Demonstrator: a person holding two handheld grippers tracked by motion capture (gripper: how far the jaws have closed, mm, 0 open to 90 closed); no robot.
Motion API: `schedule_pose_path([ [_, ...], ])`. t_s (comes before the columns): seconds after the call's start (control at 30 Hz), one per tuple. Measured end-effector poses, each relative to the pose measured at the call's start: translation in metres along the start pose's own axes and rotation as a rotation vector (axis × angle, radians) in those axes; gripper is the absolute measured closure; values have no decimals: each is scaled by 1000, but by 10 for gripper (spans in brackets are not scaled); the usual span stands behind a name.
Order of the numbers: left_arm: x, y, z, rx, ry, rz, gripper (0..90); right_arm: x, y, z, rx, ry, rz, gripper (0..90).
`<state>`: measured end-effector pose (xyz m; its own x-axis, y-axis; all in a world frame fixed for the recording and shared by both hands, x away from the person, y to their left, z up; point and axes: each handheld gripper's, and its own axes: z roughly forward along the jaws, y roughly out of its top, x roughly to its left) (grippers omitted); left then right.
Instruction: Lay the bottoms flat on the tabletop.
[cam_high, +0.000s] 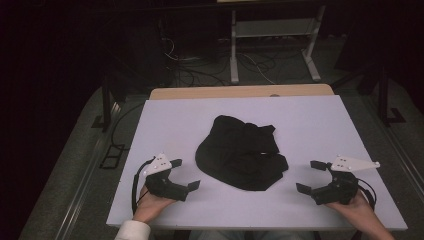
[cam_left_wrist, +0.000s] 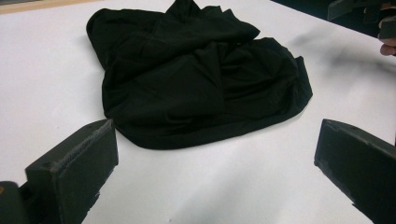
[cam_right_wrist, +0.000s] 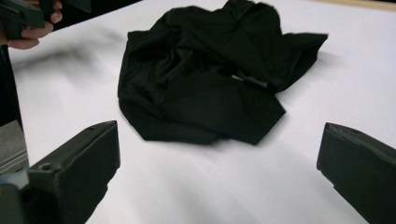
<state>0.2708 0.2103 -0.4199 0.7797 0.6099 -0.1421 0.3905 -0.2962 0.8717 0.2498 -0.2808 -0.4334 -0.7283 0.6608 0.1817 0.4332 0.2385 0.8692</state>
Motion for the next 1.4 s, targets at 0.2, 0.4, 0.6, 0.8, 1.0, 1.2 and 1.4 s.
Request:
schedule_pose_path([
  [0.2, -3, 0, -3, 2, 13, -6, 0, 3, 2, 0, -7, -30, 1, 0],
  [0.4, -6, 1, -1, 15, 16, 0, 0, 3, 2, 0, -2, -32, 6, 0],
  [0.6, -4, 3, 1, 33, 34, -7, 0, 2, 7, -1, -4, -43, 16, 0],
  [0.8, -5, 9, 2, 22, 15, -20, 0, 1, 18, 0, -14, -43, 18, 0],
  [1.0, -5, 17, 7, 48, 13, 6, 0, 1, 27, 4, 2, -32, 12, 0],
  [1.2, -2, 28, 10, 57, 13, 23, 0, -4, 44, 8, 7, -23, 18, 0],
  [1.4, 3, 37, 12, 64, 12, 32, 0, -9, 53, 10, 0, -20, 15, 0],
])
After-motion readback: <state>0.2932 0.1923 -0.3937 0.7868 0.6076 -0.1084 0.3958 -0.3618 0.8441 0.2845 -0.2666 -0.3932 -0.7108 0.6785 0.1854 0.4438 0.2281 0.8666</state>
